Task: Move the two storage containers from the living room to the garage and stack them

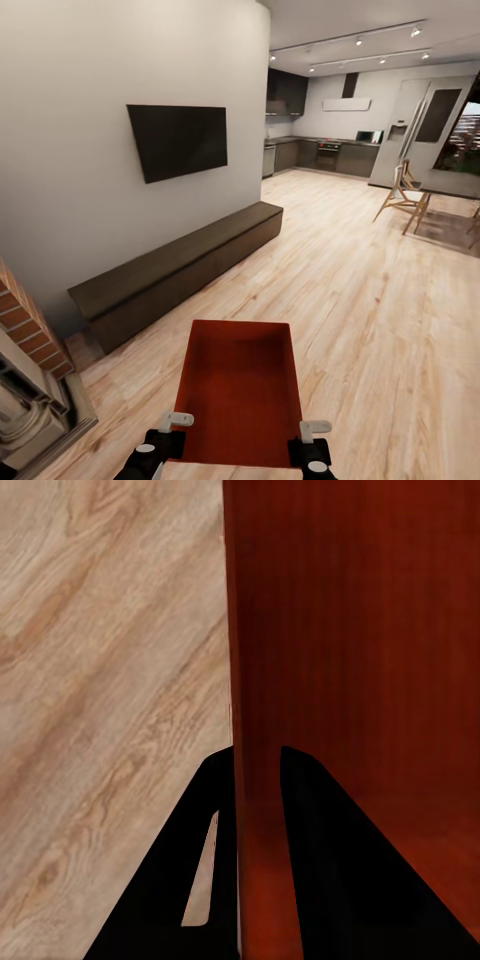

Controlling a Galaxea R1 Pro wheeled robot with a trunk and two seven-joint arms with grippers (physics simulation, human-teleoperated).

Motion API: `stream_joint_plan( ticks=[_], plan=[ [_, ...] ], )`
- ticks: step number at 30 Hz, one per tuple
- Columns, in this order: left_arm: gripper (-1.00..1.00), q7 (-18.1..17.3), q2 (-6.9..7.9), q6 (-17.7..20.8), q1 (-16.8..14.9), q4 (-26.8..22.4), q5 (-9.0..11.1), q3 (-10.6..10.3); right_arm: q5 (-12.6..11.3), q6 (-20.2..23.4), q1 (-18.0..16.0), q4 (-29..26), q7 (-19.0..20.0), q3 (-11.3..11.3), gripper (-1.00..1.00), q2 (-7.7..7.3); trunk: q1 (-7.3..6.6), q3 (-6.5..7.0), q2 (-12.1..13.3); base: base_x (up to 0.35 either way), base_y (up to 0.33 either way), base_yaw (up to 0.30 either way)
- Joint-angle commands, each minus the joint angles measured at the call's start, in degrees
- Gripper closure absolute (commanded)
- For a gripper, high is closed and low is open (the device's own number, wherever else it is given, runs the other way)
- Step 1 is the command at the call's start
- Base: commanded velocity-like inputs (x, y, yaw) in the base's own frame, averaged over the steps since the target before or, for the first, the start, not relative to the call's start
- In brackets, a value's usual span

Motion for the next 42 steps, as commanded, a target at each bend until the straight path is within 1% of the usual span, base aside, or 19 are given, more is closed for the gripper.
stream_joint_plan(
  ticks=[1,4,5,7,9,11,17,34,42],
  plan=[
    [1.00,0.7,0.00,0.4,0.1,-0.1,-1.0,-1.2,-0.4,-0.2,-0.1,-0.5,-4.4,-0.5,1.00,0.04,0.03,-0.07,0.0,0.242,0.000,-0.293],
    [1.00,0.7,0.01,0.4,0.1,-0.1,-1.1,-1.3,-0.4,-0.2,-0.1,-0.5,-4.4,-0.5,1.00,0.05,0.03,-0.07,0.0,0.292,0.000,-0.293],
    [1.00,0.8,0.01,0.4,0.1,-0.1,-1.5,-1.3,-0.4,-0.2,-0.1,-0.5,-4.4,-0.5,1.00,0.05,0.03,-0.07,0.0,0.314,0.000,-0.293],
    [1.00,0.8,-0.05,0.4,0.1,0.0,-3.0,-1.2,-0.4,-0.2,-0.1,-0.5,-4.4,-0.5,1.00,0.05,0.03,-0.07,0.0,0.318,0.000,-0.293],
    [1.00,0.9,-0.12,0.3,0.1,0.0,-4.9,-1.2,-0.4,-0.2,-0.1,-0.5,-4.3,-0.5,1.00,0.01,0.03,-0.07,0.0,0.321,0.000,-0.231],
    [1.00,0.9,-0.15,0.3,0.1,0.0,-5.8,-1.2,-0.3,-0.3,-0.1,-0.5,-4.3,-0.5,1.00,-0.02,0.03,-0.07,0.0,0.322,0.000,-0.075],
    [1.00,0.7,-0.16,0.3,0.1,0.0,-6.1,-1.2,-0.3,-0.3,-0.1,-0.5,-4.4,-0.5,1.00,-0.04,0.03,-0.07,0.0,0.323,0.000,-0.108],
    [1.00,0.4,-0.16,0.2,0.1,0.0,-6.2,-1.1,-0.3,-0.3,-0.1,-0.5,-4.4,-0.5,1.00,-0.04,0.03,-0.07,0.0,0.320,0.000,-0.237],
    [1.00,0.4,-0.16,0.2,0.1,0.0,-6.2,-1.1,-0.3,-0.3,-0.1,-0.5,-4.4,-0.6,1.00,-0.04,0.03,-0.07,0.0,0.249,0.000,-0.240]
  ],
)
